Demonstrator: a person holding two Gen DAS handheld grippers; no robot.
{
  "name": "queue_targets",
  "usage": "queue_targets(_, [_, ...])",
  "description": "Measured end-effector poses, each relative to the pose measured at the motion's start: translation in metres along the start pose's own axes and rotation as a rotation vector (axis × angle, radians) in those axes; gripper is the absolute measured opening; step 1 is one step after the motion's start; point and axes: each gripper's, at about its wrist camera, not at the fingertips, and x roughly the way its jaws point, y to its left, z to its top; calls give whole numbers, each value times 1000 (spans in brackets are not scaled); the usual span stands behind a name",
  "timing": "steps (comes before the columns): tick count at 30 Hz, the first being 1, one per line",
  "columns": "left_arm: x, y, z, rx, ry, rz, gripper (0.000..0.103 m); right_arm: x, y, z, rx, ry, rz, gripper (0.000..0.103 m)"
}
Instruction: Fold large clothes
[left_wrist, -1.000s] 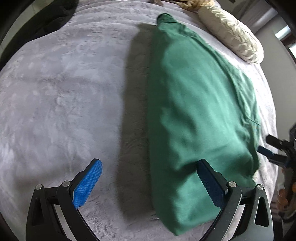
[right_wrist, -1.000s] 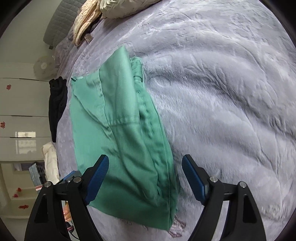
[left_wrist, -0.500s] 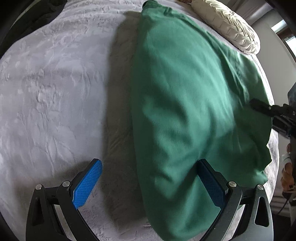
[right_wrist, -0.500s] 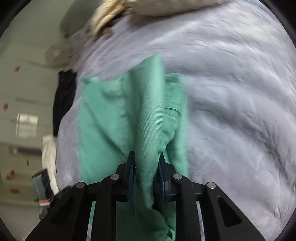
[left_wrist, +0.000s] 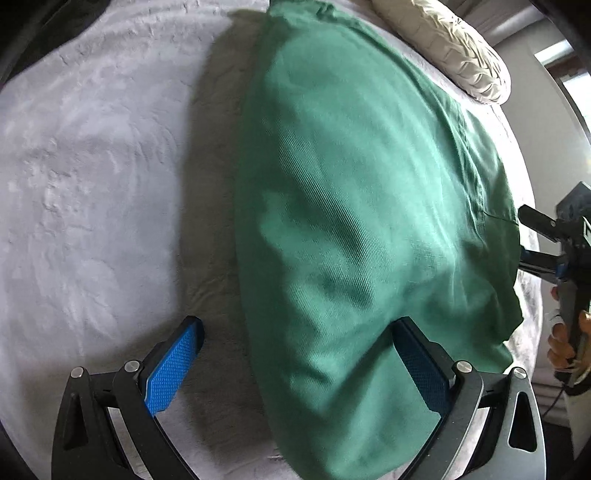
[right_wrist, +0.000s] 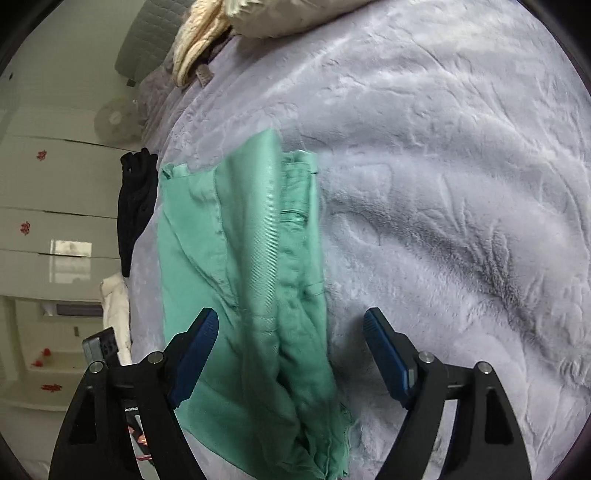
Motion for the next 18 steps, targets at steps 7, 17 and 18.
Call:
queue_targets(7, [18, -9, 10, 9, 26, -65, 103, 29, -15, 19, 77, 25, 140, 84])
queue_targets(17, [22, -22, 19, 17, 19, -83, 93, 67, 0, 50, 127, 33, 195, 68])
queue_targets(18, [19, -24, 20, 23, 9, -78, 84, 69, 1, 50, 129, 38, 214, 41])
